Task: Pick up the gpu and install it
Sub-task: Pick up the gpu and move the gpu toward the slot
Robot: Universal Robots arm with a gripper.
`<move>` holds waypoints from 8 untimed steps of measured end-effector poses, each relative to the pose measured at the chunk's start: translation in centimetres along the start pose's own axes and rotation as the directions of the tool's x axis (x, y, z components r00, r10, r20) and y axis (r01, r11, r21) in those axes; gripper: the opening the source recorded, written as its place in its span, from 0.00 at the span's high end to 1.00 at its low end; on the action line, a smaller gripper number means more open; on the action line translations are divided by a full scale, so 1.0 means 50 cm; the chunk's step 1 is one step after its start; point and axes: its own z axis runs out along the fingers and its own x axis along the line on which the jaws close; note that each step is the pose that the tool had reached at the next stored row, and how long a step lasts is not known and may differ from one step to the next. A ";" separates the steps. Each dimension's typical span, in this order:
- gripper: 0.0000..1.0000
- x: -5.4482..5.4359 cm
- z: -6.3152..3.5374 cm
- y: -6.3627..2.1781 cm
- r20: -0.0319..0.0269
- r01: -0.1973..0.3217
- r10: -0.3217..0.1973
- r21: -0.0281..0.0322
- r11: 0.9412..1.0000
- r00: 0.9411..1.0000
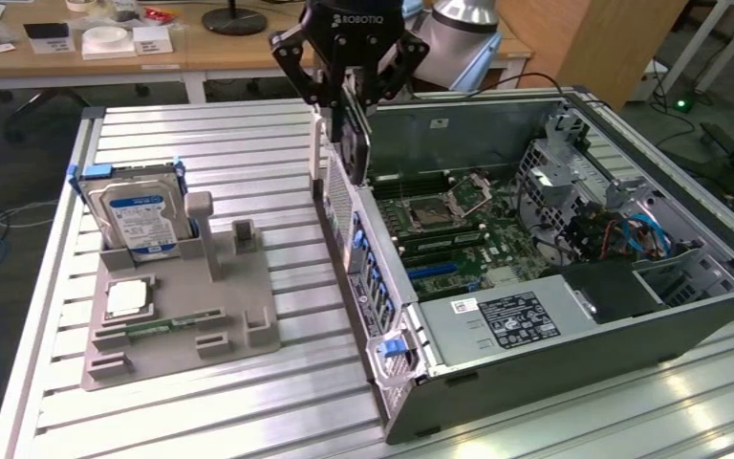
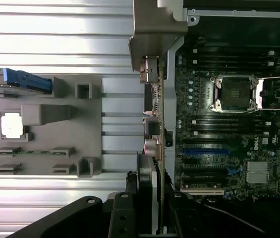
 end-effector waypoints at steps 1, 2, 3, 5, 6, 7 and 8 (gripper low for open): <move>0.72 -0.003 0.000 0.000 0.000 0.000 0.000 0.000 1.000 1.000; 0.72 -0.006 0.001 0.000 0.000 0.000 0.000 0.000 1.000 1.000; 0.72 -0.009 0.001 0.000 0.000 0.000 0.000 0.000 1.000 1.000; 0.72 -0.016 0.002 0.000 0.000 0.000 0.000 0.000 1.000 1.000; 0.72 -0.020 0.002 0.000 0.000 0.000 0.000 0.000 1.000 1.000; 0.72 -0.024 0.002 0.000 0.000 0.000 0.000 0.000 1.000 1.000; 0.72 -0.029 0.003 0.000 0.000 0.000 0.000 0.000 1.000 1.000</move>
